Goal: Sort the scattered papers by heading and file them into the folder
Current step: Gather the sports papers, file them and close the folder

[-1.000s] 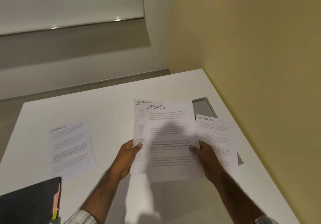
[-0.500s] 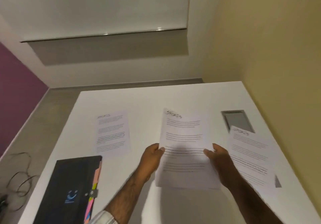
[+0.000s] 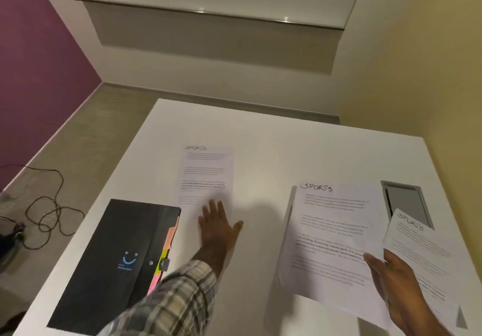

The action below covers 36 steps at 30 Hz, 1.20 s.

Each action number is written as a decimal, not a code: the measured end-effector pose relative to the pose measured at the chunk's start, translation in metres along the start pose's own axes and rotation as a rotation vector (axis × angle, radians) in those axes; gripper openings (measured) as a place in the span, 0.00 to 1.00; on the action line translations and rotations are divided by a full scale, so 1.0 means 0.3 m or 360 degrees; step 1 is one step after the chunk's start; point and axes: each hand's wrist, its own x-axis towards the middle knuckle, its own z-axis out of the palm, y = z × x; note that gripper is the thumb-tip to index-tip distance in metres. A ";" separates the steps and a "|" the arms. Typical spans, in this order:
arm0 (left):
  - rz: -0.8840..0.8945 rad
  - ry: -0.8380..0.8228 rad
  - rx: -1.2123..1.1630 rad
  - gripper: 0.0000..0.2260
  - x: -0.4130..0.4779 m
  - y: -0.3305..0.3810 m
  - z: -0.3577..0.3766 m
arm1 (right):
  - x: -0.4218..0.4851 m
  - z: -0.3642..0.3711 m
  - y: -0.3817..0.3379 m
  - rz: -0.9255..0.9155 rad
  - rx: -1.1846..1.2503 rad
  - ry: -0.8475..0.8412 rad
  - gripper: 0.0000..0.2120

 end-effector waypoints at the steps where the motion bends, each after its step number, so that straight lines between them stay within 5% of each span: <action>1: 0.0040 0.0027 0.0006 0.41 -0.039 0.028 0.030 | 0.004 0.012 -0.003 0.0017 0.0004 0.0007 0.11; 6: 0.0290 -0.0283 -0.0141 0.34 -0.327 0.139 0.252 | 0.034 0.103 -0.012 0.0020 0.0041 -0.0018 0.13; 9: 0.0333 -0.0033 -0.0069 0.28 -0.398 0.128 0.248 | 0.058 0.150 0.001 0.0016 -0.0026 -0.0029 0.12; 12: 0.0090 0.0487 -0.0101 0.27 -0.268 0.096 0.156 | 0.064 0.166 0.001 0.0018 -0.0098 -0.0029 0.10; 18: -0.0418 0.0291 -0.0140 0.44 -0.073 0.032 -0.022 | 0.057 0.121 0.005 0.0004 -0.0096 0.0011 0.10; 24: -0.0583 0.0274 -0.0444 0.28 -0.017 0.016 -0.093 | 0.048 0.043 0.012 -0.0002 -0.0102 0.0086 0.08; 29: -0.0319 0.0109 -0.0777 0.03 -0.045 -0.023 -0.188 | 0.036 -0.013 0.025 -0.0032 -0.0115 0.0121 0.08; 36: 0.0091 0.0272 -0.1413 0.03 -0.179 -0.096 -0.382 | 0.001 -0.032 0.034 -0.0204 -0.0193 0.0216 0.08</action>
